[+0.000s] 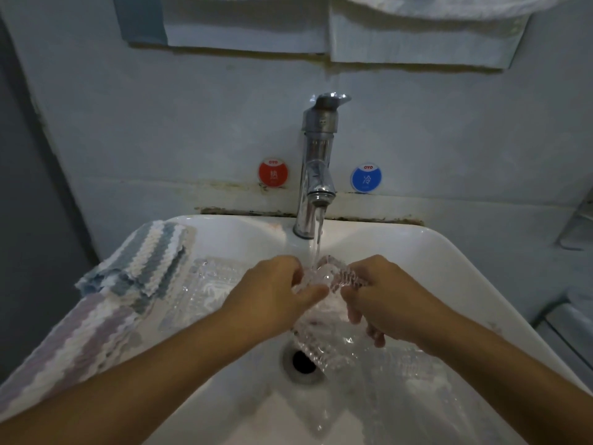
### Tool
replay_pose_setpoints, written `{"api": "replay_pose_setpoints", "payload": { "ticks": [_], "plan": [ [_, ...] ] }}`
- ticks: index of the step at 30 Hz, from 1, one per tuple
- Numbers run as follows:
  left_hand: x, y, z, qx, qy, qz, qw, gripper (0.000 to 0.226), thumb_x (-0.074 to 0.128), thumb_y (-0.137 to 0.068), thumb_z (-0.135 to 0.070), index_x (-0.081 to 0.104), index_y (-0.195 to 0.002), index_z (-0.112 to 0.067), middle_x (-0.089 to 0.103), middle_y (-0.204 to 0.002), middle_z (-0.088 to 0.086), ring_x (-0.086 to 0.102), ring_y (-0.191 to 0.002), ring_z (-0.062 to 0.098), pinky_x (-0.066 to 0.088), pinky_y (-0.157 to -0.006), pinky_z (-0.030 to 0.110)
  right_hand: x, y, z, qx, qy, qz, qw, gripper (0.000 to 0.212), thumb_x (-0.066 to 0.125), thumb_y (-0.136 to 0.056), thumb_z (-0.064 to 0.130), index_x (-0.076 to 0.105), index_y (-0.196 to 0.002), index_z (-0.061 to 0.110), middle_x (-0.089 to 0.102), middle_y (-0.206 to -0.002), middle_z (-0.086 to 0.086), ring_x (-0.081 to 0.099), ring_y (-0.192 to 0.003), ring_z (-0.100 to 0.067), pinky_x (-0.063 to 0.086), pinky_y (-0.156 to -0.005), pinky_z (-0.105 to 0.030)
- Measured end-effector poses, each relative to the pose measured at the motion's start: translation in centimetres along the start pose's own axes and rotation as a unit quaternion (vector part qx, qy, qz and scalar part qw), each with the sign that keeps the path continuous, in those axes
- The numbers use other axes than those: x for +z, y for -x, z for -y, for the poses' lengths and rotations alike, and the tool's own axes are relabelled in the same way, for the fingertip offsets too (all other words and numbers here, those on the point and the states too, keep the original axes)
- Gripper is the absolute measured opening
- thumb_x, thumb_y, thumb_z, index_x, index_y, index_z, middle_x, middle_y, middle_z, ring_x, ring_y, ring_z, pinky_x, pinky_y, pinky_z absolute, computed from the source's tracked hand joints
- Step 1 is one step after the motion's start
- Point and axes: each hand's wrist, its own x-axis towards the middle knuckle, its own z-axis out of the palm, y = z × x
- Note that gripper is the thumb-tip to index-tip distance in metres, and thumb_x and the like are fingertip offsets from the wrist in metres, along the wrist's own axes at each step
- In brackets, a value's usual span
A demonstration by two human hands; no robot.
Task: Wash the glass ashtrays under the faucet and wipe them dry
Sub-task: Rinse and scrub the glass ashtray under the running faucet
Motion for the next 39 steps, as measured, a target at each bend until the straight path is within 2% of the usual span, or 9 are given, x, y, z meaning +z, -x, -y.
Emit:
{"api": "replay_pose_setpoints", "payload": {
  "ticks": [7, 11, 16, 19, 24, 28, 30, 35, 39],
  "plan": [
    [1.3, -0.1, 0.1, 0.086, -0.062, 0.035, 0.994, 0.006, 0.046, -0.105, -0.022, 0.049, -0.100, -0.023, 0.064, -0.093, 0.001, 0.065, -0.087, 0.020, 0.053, -0.077, 0.036, 0.6, 0.1, 0.1, -0.020, 0.014, 0.027, 0.999, 0.019, 0.051, -0.102, 0.010, 0.064, -0.088, 0.008, 0.069, -0.075, -0.012, 0.059, -0.042, -0.013, 0.051, -0.045, -0.026],
    [1.7, -0.1, 0.3, 0.093, 0.031, 0.062, 0.993, 0.017, 0.041, -0.105, -0.017, 0.042, -0.120, -0.011, 0.060, -0.090, 0.000, 0.060, -0.076, 0.012, 0.048, -0.065, 0.026, 0.2, 0.0, 0.0, -0.008, 0.004, 0.018, 1.000, 0.019, 0.052, -0.102, 0.010, 0.064, -0.087, 0.009, 0.068, -0.073, -0.010, 0.058, -0.041, -0.013, 0.050, -0.045, -0.025],
    [1.4, -0.2, 0.2, 0.087, 0.101, 0.025, 0.991, 0.015, 0.050, -0.103, -0.030, 0.060, -0.099, -0.020, 0.065, -0.069, -0.006, 0.056, -0.045, -0.001, 0.044, -0.048, 0.015, 0.3, 0.2, 0.1, -0.006, -0.002, 0.024, 1.000, 0.018, 0.053, -0.100, 0.006, 0.063, -0.085, 0.007, 0.067, -0.073, -0.010, 0.057, -0.038, -0.012, 0.045, -0.041, -0.023],
    [1.4, -0.4, 0.2, 0.112, 0.026, 0.022, 0.993, 0.025, 0.048, -0.104, -0.028, 0.055, -0.080, -0.028, 0.058, -0.067, -0.011, 0.057, -0.056, 0.001, 0.041, -0.054, 0.011, 0.4, 0.4, 0.2, -0.001, 0.005, 0.029, 1.000, 0.015, 0.052, -0.102, 0.009, 0.064, -0.093, 0.005, 0.070, -0.078, -0.011, 0.057, -0.039, -0.012, 0.044, -0.040, -0.021],
    [2.2, -0.3, 0.8, 0.126, 0.000, 0.061, 0.990, 0.025, 0.042, -0.104, -0.012, 0.043, -0.082, -0.024, 0.052, -0.076, -0.003, 0.051, -0.065, 0.008, 0.040, -0.057, 0.022, -0.1, 0.3, 0.1, 0.005, 0.030, 0.034, 0.999, 0.020, 0.054, -0.100, 0.007, 0.064, -0.082, 0.008, 0.066, -0.071, -0.007, 0.053, -0.034, -0.005, 0.038, -0.036, -0.016],
    [2.3, 0.0, 0.3, 0.090, 0.136, 0.061, 0.985, 0.013, 0.046, -0.104, -0.017, 0.056, -0.112, -0.020, 0.070, -0.091, -0.004, 0.066, -0.074, 0.008, 0.050, -0.060, 0.019, -0.4, 0.2, 0.0, 0.013, 0.037, 0.028, 0.999, 0.018, 0.055, -0.099, 0.007, 0.065, -0.084, 0.007, 0.065, -0.069, -0.005, 0.053, -0.034, -0.003, 0.034, -0.035, -0.015],
    [1.9, -0.2, 0.3, 0.060, 0.152, 0.059, 0.985, 0.012, 0.054, -0.102, -0.022, 0.065, -0.104, -0.017, 0.073, -0.081, -0.004, 0.067, -0.061, 0.007, 0.053, -0.055, 0.022, -0.4, 0.4, 0.0, 0.013, 0.027, 0.031, 0.999, 0.018, 0.053, -0.100, 0.007, 0.065, -0.087, 0.005, 0.066, -0.070, -0.007, 0.055, -0.036, -0.008, 0.034, -0.034, -0.015],
    [1.2, -0.2, -0.3, 0.100, 0.000, -0.003, 0.995, 0.041, 0.049, -0.104, -0.032, 0.056, -0.065, -0.020, 0.063, -0.061, -0.002, 0.062, -0.056, 0.011, 0.045, -0.055, 0.020, -0.3, 0.7, 0.2, 0.000, 0.025, 0.032, 0.999, 0.021, 0.049, -0.103, 0.010, 0.064, -0.089, 0.004, 0.067, -0.073, -0.007, 0.056, -0.038, -0.011, 0.039, -0.036, -0.017],
    [2.3, -0.4, 0.1, 0.114, -0.063, 0.033, 0.991, 0.029, 0.045, -0.103, -0.008, 0.048, -0.076, -0.017, 0.051, -0.071, -0.004, 0.056, -0.071, 0.017, 0.035, -0.061, 0.022, -0.4, 0.3, -0.1, 0.001, 0.043, 0.021, 0.999, 0.024, 0.052, -0.102, 0.011, 0.063, -0.081, 0.006, 0.066, -0.069, -0.005, 0.058, -0.039, -0.012, 0.044, -0.041, -0.020]
  ]
}}
